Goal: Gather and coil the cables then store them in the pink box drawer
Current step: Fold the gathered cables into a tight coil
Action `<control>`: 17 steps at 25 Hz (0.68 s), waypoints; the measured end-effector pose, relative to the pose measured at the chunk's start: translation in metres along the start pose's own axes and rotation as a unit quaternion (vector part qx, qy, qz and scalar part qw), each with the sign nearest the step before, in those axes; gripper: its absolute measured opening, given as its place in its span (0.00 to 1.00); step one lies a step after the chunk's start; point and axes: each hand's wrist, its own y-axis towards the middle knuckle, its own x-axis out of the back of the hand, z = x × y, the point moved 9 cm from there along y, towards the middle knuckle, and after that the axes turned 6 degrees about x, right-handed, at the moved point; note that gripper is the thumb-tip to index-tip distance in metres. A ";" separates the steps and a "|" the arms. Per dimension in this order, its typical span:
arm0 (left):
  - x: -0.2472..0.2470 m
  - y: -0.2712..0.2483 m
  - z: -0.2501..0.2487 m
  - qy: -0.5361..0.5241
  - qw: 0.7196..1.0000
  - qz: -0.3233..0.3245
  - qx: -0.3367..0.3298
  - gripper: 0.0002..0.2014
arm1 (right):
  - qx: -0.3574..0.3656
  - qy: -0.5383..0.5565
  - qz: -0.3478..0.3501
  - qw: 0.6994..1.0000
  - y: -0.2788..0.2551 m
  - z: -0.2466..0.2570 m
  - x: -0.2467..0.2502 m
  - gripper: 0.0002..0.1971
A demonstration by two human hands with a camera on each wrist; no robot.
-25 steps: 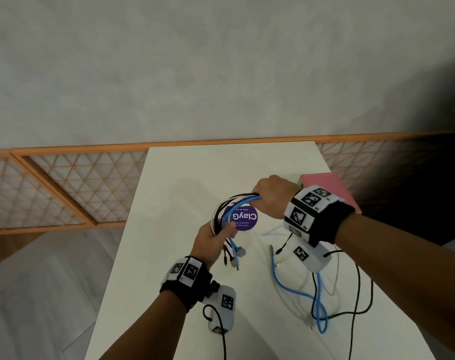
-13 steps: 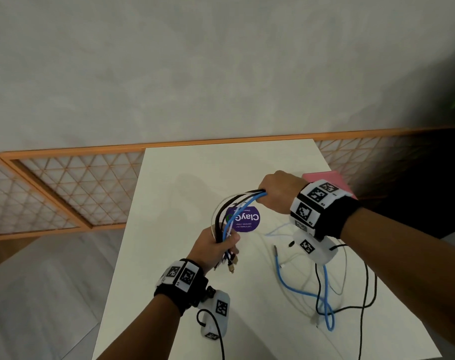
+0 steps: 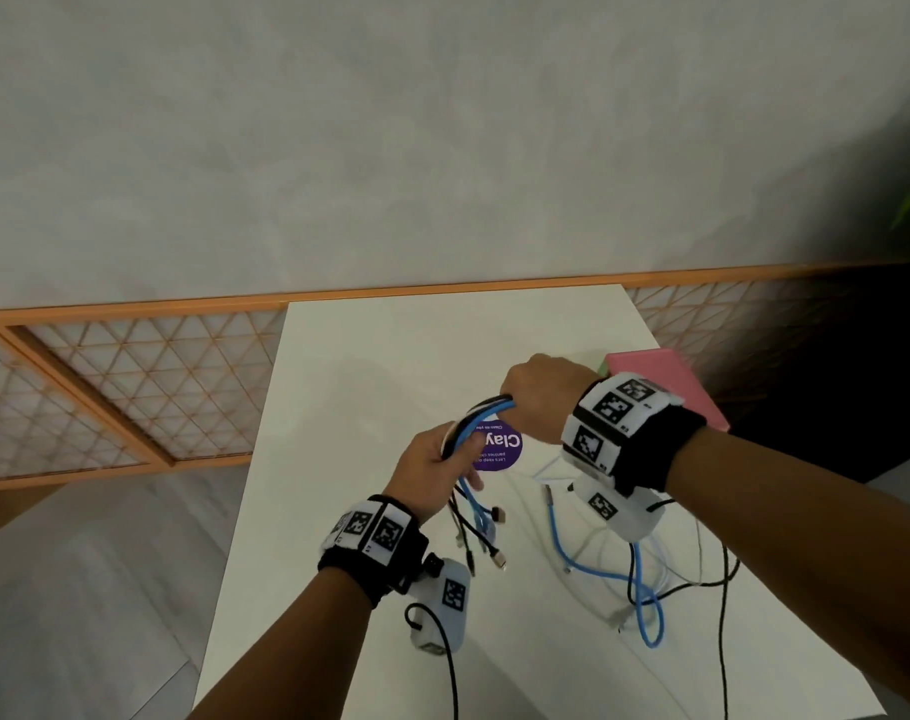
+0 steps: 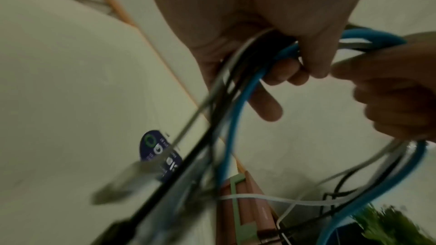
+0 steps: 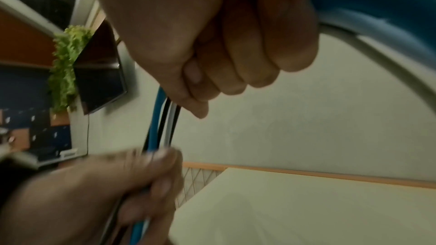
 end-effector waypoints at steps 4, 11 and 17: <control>-0.016 -0.010 0.023 -0.103 0.991 0.062 0.059 0.21 | -0.018 0.032 -0.032 0.999 -0.001 -0.016 0.014 0.17; -0.034 -0.024 0.041 -0.122 0.980 0.112 0.111 0.19 | -0.053 0.066 -0.067 0.994 0.001 -0.043 0.014 0.19; -0.033 -0.031 0.047 -0.064 0.981 0.101 0.154 0.19 | -0.092 0.115 -0.054 0.988 0.016 -0.071 -0.021 0.20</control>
